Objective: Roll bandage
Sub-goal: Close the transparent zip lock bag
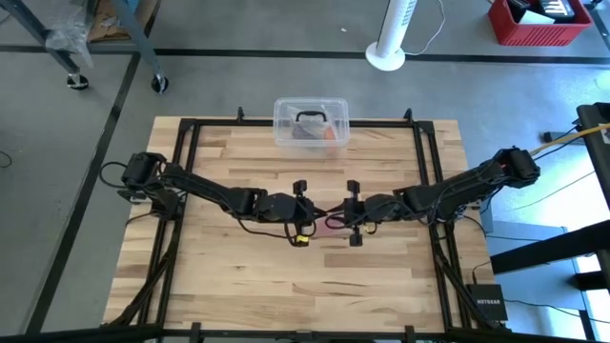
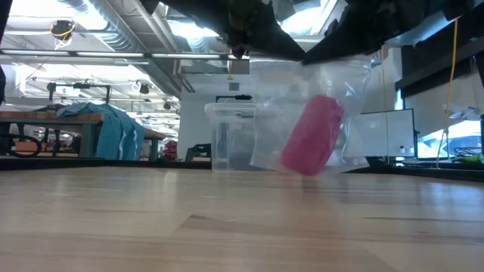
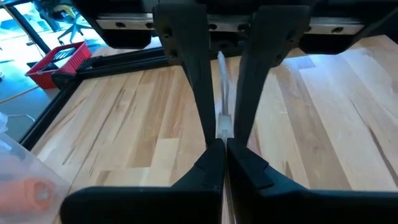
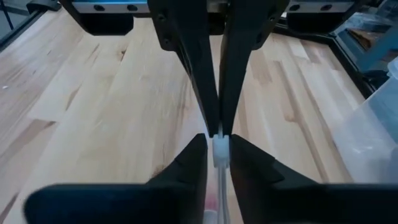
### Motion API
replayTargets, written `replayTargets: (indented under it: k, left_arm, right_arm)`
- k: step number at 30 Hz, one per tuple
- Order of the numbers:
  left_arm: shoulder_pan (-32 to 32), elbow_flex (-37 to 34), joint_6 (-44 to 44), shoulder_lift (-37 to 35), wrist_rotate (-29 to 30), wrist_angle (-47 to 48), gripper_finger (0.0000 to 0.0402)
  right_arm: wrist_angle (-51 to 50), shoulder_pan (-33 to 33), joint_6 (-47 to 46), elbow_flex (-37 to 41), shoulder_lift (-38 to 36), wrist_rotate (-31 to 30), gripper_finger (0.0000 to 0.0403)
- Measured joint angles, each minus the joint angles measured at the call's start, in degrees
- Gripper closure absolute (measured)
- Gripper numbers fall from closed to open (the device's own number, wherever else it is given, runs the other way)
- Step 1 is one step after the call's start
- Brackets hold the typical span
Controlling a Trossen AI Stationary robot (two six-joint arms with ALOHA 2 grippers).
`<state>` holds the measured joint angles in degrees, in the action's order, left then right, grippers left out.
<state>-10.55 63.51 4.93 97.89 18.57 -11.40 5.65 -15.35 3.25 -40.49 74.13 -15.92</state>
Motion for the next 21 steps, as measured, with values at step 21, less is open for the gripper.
replayTargets:
  k: [21]
  left_arm:
    - [0.0,0.2,-0.3,0.0,3.2,1.1,0.0401]
  right_arm:
    - [-7.1,0.0,-1.5,-0.1,-5.8,-1.3,0.0370]
